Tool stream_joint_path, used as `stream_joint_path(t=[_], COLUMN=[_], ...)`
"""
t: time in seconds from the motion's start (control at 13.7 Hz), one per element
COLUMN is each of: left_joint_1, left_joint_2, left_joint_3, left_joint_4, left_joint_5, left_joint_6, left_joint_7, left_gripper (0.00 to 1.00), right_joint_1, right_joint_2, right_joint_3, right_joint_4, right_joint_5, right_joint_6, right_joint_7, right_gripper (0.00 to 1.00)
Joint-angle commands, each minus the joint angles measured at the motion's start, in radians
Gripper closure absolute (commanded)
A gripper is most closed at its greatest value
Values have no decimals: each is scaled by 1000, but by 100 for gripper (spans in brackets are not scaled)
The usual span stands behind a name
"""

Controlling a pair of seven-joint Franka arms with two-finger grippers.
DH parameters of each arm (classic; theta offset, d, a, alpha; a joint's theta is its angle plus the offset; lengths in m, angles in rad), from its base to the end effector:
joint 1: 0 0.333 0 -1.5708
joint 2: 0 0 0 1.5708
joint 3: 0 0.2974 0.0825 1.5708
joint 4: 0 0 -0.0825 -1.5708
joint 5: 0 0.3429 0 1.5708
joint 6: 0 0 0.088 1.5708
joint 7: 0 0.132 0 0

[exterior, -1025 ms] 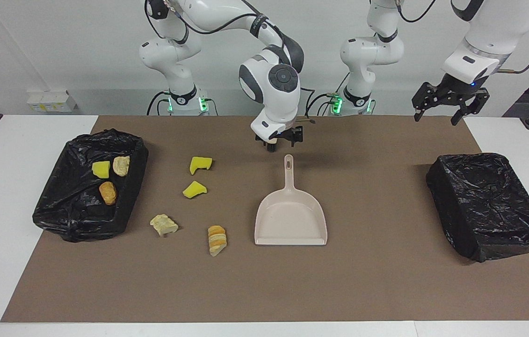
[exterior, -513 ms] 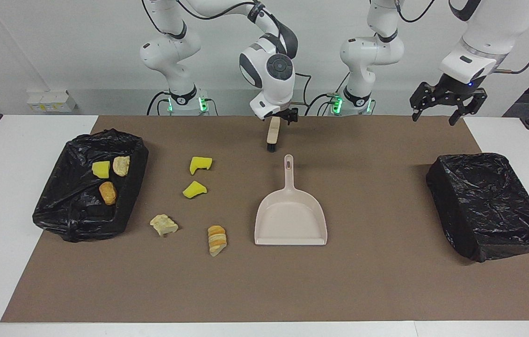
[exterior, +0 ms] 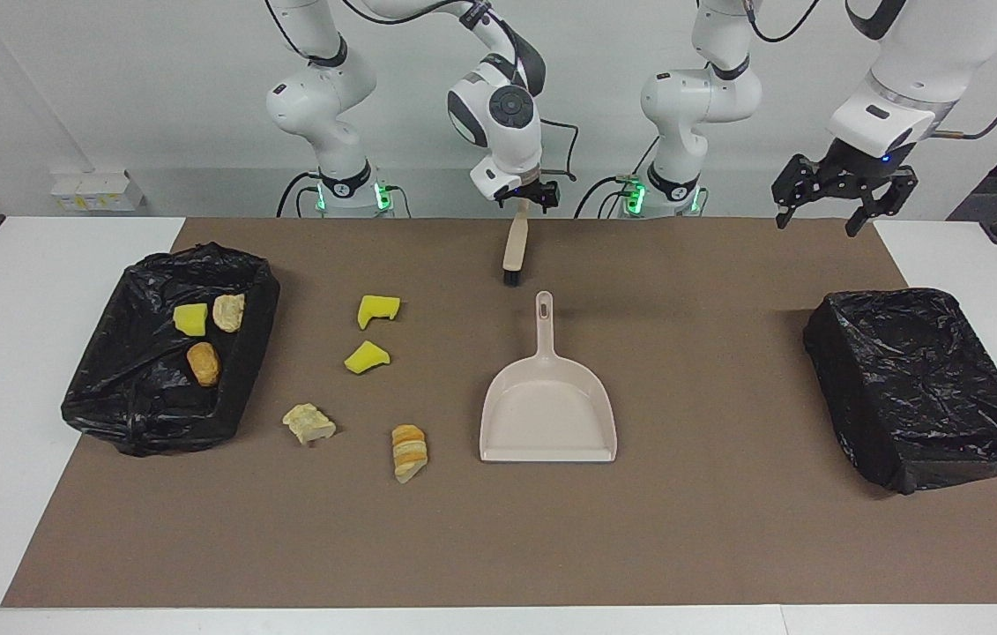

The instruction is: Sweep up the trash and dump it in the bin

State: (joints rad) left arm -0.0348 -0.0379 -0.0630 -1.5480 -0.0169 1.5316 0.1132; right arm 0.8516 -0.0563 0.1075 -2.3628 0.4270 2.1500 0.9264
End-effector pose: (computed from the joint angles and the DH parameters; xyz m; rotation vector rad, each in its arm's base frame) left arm 0.4966 -0.0517 0.6064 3.1096 -0.3306 0.0337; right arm 0.2347 0.3793 0.3254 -3.0017 0.3499 0.5472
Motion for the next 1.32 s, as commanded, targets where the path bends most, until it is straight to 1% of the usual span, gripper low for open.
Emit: stream_joint_path(t=[0.0,0.07,0.22,0.29,0.37,0.44,0.51,0.66,0.81,0.88,0.95,1.1,1.24], left_joint_1=[-17,-17,-17,-17,-17,-17,-17,-17,-17,-17,-17,-17,-17], left_joint_2=[7,7,7,9,9,9,9,9,9,10,9,10,12], left_joint_3=[3,2,0,-1,-11,-14,-24,-41,-67,-84,-99,-148,-198], left_joint_4=[22,22,22,20,20,13,9,5,-15,-24,-35,-84,-133], left_joint_5=[-9,-8,-8,-8,-9,-9,-9,-9,-9,-9,-9,-9,-9], left_joint_6=[-13,-13,-13,-11,-11,-5,1,4,41,51,62,108,175], left_joint_7=[-6,-4,-6,-6,-9,-12,-18,-40,-84,-113,-125,-156,-236], left_gripper=[0,0,0,0,0,0,0,0,0,0,0,0,0], right_joint_1=[21,23,24,32,37,37,35,34,26,17,-11,-77,-191], right_joint_2=[-25,-25,-25,-27,-28,-27,-24,-14,1,-4,-11,-23,-27], right_joint_3=[-2,0,0,0,0,0,-2,-2,-5,-9,-11,-15,-12], right_joint_4=[-61,-69,-69,-69,-69,-67,-64,-52,-17,-6,9,60,117], right_joint_5=[56,58,90,98,99,99,99,98,98,92,81,56,-20], right_joint_6=[43,47,45,45,45,44,44,41,33,28,7,-80,-186], right_joint_7=[8,8,5,5,8,8,9,2,-4,-8,-11,-38,-108], right_gripper=[2,6,19,34,64,89,100,100,100,100,100,100,100])
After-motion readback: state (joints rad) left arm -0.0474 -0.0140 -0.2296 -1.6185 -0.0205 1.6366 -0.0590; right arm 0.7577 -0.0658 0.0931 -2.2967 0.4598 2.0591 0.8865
